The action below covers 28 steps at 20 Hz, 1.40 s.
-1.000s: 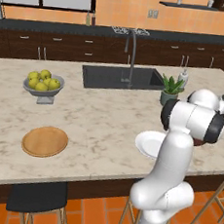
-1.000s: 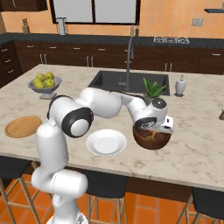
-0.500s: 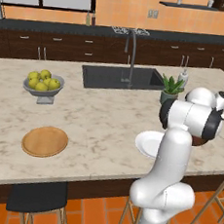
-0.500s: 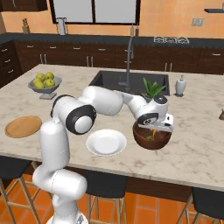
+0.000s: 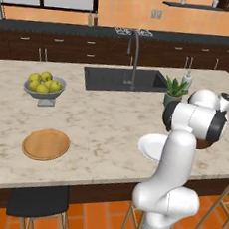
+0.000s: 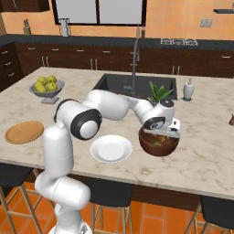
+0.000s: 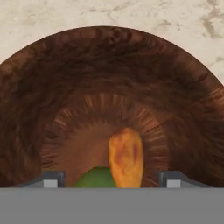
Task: Pick the chicken drumstick and lime from their plates and place them in the bowl. Then put the bowl in the fridge.
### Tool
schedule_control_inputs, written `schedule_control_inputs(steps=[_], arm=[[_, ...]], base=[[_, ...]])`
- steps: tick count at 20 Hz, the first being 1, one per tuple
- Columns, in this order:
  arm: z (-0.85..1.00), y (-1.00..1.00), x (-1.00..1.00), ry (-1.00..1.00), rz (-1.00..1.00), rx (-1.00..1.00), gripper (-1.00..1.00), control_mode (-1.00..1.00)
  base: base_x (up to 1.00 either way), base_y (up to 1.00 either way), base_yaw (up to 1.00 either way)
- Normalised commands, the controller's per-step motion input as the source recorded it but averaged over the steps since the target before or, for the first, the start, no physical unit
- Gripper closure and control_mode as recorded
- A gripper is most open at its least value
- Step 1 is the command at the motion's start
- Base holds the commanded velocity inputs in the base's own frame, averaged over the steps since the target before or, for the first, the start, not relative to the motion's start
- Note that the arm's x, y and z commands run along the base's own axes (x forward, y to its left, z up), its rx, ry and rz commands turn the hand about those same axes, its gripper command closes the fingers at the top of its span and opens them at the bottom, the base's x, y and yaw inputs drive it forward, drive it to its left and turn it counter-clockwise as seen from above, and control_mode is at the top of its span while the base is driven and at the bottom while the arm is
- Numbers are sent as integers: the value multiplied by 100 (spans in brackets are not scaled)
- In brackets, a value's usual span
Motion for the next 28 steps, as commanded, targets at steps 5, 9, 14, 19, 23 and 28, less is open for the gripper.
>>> schedule_control_inputs(steps=[5, 9, 14, 19, 23, 28], arm=[[52, 57, -15, -2, -13, -3, -100, -100], [31, 98, -30, 0, -7, -4, -100, -100], [6, 80, -14, 6, -6, 0, -100, -100], [-6, 6, 15, 0, 0, -2, -100, -100], [-2, -18, 45, 0, 0, 0, -100, -100], [-31, -16, 14, 0, 0, 0, -100, -100]], base=[[0, 0, 0], [0, 0, 0], [0, 0, 0], [0, 0, 0], [0, 0, 0], [0, 0, 0]])
